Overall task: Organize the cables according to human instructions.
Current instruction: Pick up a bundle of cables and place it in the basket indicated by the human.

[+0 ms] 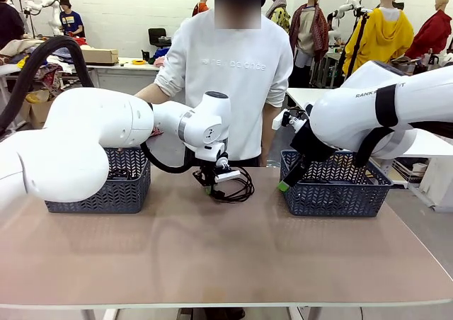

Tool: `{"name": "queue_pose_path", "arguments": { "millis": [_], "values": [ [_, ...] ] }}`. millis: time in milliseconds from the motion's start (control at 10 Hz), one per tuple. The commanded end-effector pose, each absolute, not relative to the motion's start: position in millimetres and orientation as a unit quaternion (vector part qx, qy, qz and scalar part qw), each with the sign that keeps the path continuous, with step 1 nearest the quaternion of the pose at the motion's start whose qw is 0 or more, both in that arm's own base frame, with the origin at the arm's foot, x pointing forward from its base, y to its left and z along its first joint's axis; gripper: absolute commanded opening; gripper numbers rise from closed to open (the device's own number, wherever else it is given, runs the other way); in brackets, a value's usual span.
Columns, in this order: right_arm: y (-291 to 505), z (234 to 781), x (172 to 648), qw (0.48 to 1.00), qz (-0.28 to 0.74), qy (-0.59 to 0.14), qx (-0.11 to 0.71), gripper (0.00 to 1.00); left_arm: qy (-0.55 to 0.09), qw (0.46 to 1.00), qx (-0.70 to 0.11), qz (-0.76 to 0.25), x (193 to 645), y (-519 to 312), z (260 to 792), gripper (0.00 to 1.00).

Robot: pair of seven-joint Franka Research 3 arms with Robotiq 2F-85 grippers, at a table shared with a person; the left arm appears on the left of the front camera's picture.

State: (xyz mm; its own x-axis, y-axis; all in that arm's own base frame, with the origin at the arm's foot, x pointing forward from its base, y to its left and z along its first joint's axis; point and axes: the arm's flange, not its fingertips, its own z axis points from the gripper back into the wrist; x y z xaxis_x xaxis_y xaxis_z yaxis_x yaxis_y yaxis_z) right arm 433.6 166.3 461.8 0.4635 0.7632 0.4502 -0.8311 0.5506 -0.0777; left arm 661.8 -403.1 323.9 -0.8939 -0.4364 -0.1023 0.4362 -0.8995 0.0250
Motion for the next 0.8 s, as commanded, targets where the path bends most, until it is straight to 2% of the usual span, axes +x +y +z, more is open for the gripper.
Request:
{"name": "queue_pose_path", "arguments": {
  "millis": [0,100,500,700],
  "values": [
    [166.5,465.0,435.9,0.854,0.466,-0.219,0.071,1.0,-0.001,0.207,0.049,-0.977,663.1,-405.2,339.3,0.0],
    [166.5,465.0,435.9,0.854,0.466,-0.219,0.071,1.0,-0.002,0.224,0.048,-0.974,658.8,-402.8,348.9,0.0],
    [166.5,465.0,435.9,0.854,0.466,-0.219,0.071,1.0,0.003,0.423,0.087,-0.902,627.7,-372.5,428.8,0.0],
    [166.5,465.0,435.9,0.854,0.466,-0.219,0.071,1.0,0.0,0.479,0.079,-0.874,609.1,-342.4,467.2,0.0]
  ]
}}
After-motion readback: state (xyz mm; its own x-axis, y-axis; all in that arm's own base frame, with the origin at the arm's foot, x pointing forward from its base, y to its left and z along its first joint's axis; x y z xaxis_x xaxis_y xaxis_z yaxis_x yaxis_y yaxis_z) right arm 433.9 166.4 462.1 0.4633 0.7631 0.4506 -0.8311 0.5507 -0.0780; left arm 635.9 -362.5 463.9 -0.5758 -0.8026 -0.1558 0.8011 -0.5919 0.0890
